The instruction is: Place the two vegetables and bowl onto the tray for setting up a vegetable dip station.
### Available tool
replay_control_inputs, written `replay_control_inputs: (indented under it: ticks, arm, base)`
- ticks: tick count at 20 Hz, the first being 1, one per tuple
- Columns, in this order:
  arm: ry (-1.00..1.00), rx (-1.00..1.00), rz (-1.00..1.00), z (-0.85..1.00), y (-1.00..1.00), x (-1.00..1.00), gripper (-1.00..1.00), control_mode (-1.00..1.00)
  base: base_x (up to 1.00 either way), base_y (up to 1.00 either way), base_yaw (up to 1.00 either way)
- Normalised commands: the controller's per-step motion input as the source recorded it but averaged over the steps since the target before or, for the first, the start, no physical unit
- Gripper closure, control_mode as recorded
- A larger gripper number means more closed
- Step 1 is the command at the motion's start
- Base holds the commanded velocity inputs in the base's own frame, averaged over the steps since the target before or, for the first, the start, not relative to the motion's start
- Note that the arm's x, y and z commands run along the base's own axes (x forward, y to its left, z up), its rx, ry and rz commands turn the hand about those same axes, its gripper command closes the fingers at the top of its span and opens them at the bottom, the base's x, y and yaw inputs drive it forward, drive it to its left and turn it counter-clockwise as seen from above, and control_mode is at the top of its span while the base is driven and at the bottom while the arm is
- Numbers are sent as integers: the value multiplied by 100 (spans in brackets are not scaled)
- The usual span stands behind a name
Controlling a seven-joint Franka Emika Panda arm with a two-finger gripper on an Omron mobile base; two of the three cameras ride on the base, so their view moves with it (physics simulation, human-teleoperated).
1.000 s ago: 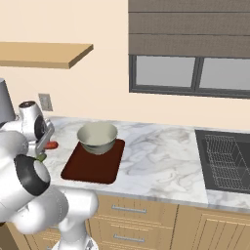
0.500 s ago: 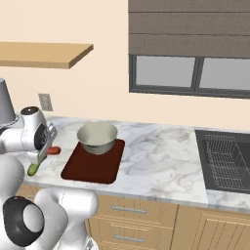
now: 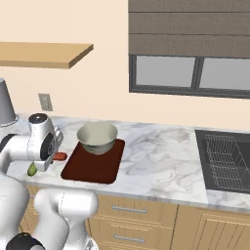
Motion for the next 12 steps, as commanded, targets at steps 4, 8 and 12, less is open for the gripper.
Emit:
replay_control_inputs:
  ticks: [4,8,12]
  arm:
    - [0,6,0,3,-37,-10,100,-100]
    - [0,5,0,1,-36,-5,100,-100]
    - [0,4,0,0,-35,-2,100,-100]
  base:
    - [0,0,0]
    - [0,0,0]
    - [0,0,0]
